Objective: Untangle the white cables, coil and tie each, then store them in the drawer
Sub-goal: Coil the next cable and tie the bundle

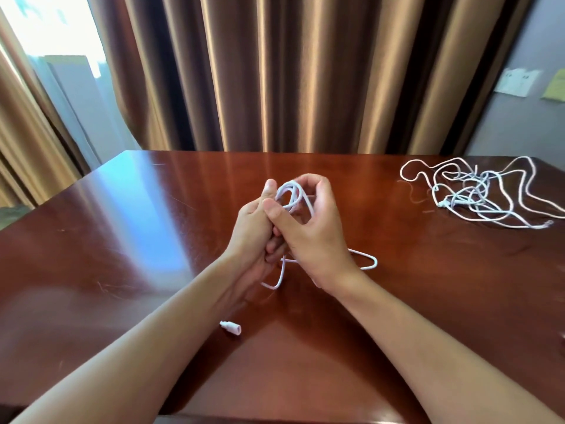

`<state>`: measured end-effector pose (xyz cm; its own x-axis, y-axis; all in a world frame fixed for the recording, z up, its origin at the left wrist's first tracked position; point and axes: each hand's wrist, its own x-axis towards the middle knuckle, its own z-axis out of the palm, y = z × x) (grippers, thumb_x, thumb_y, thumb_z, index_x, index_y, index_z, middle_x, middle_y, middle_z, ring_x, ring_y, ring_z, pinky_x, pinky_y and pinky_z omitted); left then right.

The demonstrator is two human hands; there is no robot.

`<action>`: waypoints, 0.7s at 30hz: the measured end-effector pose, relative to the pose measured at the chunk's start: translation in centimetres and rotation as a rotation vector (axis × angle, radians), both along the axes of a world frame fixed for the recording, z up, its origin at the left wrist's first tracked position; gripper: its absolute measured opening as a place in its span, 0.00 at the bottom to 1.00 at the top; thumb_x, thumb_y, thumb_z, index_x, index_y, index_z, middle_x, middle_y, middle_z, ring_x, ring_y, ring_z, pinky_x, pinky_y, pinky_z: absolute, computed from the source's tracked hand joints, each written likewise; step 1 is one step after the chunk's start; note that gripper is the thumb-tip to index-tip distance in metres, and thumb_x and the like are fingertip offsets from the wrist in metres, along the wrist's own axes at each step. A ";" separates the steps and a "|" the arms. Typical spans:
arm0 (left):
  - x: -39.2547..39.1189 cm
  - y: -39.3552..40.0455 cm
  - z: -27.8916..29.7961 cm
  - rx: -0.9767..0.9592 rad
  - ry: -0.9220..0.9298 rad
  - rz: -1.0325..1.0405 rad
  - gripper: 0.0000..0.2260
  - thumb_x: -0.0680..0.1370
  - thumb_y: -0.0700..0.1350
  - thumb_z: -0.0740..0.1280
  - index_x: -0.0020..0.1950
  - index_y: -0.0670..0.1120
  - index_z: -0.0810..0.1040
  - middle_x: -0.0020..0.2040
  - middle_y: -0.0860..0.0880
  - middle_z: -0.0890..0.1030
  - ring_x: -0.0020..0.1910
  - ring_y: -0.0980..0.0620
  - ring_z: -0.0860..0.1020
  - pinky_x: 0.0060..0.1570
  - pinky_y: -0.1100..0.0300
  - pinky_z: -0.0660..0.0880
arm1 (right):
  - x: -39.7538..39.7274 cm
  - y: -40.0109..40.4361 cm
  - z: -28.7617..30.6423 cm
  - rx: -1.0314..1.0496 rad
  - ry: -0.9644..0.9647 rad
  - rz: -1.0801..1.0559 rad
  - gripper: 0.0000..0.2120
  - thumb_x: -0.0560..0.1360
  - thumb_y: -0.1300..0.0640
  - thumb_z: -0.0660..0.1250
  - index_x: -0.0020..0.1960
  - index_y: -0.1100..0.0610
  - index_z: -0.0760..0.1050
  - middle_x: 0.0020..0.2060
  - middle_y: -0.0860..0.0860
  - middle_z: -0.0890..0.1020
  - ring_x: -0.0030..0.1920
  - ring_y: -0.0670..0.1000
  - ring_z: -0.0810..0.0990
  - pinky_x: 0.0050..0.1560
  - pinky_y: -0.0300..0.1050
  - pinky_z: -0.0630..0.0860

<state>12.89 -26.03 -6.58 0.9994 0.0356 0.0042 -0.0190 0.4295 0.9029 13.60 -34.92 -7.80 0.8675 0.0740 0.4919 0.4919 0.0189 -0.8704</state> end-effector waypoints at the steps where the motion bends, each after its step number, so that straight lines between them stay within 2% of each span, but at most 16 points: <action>1: -0.1 -0.2 0.0 0.000 0.007 -0.012 0.21 0.85 0.54 0.57 0.37 0.44 0.73 0.20 0.50 0.64 0.13 0.59 0.58 0.15 0.72 0.54 | 0.1 0.4 -0.3 -0.065 -0.003 -0.029 0.14 0.71 0.38 0.69 0.53 0.36 0.71 0.53 0.53 0.78 0.50 0.62 0.82 0.52 0.66 0.80; 3: -0.5 -0.7 0.1 0.027 0.001 -0.027 0.20 0.84 0.55 0.58 0.37 0.45 0.74 0.20 0.51 0.65 0.13 0.59 0.59 0.15 0.72 0.55 | 0.4 0.9 -0.7 -0.141 0.039 -0.005 0.11 0.70 0.32 0.63 0.53 0.26 0.70 0.56 0.55 0.77 0.57 0.67 0.78 0.59 0.70 0.76; 4: -0.6 -0.8 0.1 0.050 -0.012 -0.023 0.20 0.84 0.55 0.58 0.38 0.45 0.75 0.21 0.50 0.67 0.14 0.58 0.60 0.15 0.72 0.56 | 0.5 1.1 -0.8 -0.149 0.056 0.007 0.10 0.71 0.30 0.61 0.52 0.25 0.70 0.56 0.57 0.78 0.58 0.67 0.78 0.60 0.72 0.75; 6: -0.8 -1.0 0.1 0.142 -0.080 0.028 0.21 0.85 0.55 0.56 0.41 0.45 0.78 0.25 0.47 0.72 0.16 0.56 0.66 0.16 0.68 0.61 | 0.8 1.0 -0.8 -0.087 0.074 -0.040 0.14 0.73 0.29 0.59 0.53 0.33 0.75 0.56 0.56 0.80 0.60 0.64 0.79 0.63 0.69 0.74; 8: -0.8 -1.4 -0.1 0.267 -0.187 0.105 0.23 0.86 0.54 0.54 0.44 0.44 0.82 0.31 0.46 0.80 0.25 0.53 0.77 0.23 0.63 0.70 | 1.3 0.8 -1.1 -0.036 0.060 -0.109 0.21 0.75 0.31 0.58 0.51 0.45 0.78 0.54 0.54 0.82 0.60 0.58 0.79 0.64 0.62 0.74; 9: -0.8 -1.5 -0.2 0.318 -0.222 0.140 0.24 0.86 0.53 0.53 0.44 0.43 0.82 0.31 0.46 0.81 0.27 0.53 0.78 0.25 0.63 0.71 | 1.6 0.7 -1.1 -0.044 0.039 -0.141 0.20 0.76 0.32 0.57 0.49 0.46 0.77 0.52 0.54 0.82 0.59 0.57 0.80 0.63 0.61 0.74; 11: -0.6 -1.2 -0.4 0.434 -0.250 0.192 0.27 0.87 0.52 0.51 0.39 0.41 0.81 0.27 0.46 0.79 0.23 0.51 0.75 0.22 0.63 0.67 | 1.9 0.1 -0.5 -0.081 0.012 -0.209 0.15 0.79 0.36 0.56 0.44 0.44 0.73 0.48 0.54 0.81 0.54 0.57 0.80 0.60 0.60 0.75; 12: -0.4 -0.9 -0.4 0.501 -0.251 0.214 0.29 0.87 0.52 0.50 0.38 0.40 0.80 0.26 0.45 0.79 0.20 0.48 0.73 0.21 0.63 0.65 | 2.0 -0.5 0.0 -0.084 -0.003 -0.228 0.14 0.81 0.39 0.56 0.42 0.45 0.73 0.45 0.52 0.80 0.50 0.54 0.80 0.57 0.57 0.76; 14: 0.0 0.0 -0.3 0.650 -0.302 0.299 0.27 0.87 0.51 0.49 0.39 0.40 0.79 0.28 0.46 0.81 0.20 0.47 0.75 0.21 0.62 0.66 | 2.0 -2.2 1.1 -0.126 -0.055 -0.194 0.18 0.85 0.47 0.56 0.41 0.52 0.73 0.38 0.46 0.79 0.40 0.44 0.77 0.48 0.44 0.74; 16: 0.2 0.9 -0.2 0.836 -0.515 0.450 0.20 0.86 0.48 0.53 0.43 0.41 0.78 0.33 0.49 0.81 0.27 0.53 0.77 0.29 0.62 0.70 | 2.0 -3.5 1.7 -0.253 -0.063 -0.030 0.21 0.86 0.51 0.57 0.37 0.57 0.73 0.30 0.43 0.77 0.32 0.41 0.74 0.40 0.37 0.70; 17: 0.1 1.2 0.1 0.894 -0.655 0.490 0.16 0.85 0.46 0.56 0.45 0.40 0.77 0.35 0.51 0.80 0.30 0.55 0.76 0.32 0.63 0.69 | 1.9 -3.7 1.6 -0.323 -0.031 0.064 0.22 0.86 0.51 0.58 0.34 0.58 0.72 0.27 0.44 0.76 0.29 0.42 0.72 0.37 0.38 0.69; 19: 0.0 1.7 0.4 0.977 -0.902 0.435 0.13 0.84 0.47 0.58 0.49 0.39 0.77 0.41 0.49 0.76 0.36 0.56 0.75 0.38 0.66 0.69 | 1.7 -3.7 1.4 -0.441 0.027 0.194 0.23 0.82 0.48 0.62 0.33 0.60 0.70 0.25 0.49 0.73 0.29 0.44 0.69 0.32 0.48 0.67; 21: 0.2 2.2 0.2 1.080 -1.023 0.298 0.15 0.83 0.50 0.60 0.49 0.39 0.78 0.44 0.49 0.74 0.40 0.51 0.75 0.42 0.61 0.72 | 1.5 -3.6 1.3 -0.569 0.020 0.258 0.16 0.75 0.51 0.65 0.36 0.62 0.73 0.28 0.55 0.74 0.33 0.43 0.70 0.33 0.52 0.69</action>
<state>13.07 -23.79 -6.35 0.5075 -0.2441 0.8264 -0.7781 -0.5419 0.3177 15.09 -38.56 -6.53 0.7956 0.5277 0.2975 0.5166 -0.3345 -0.7882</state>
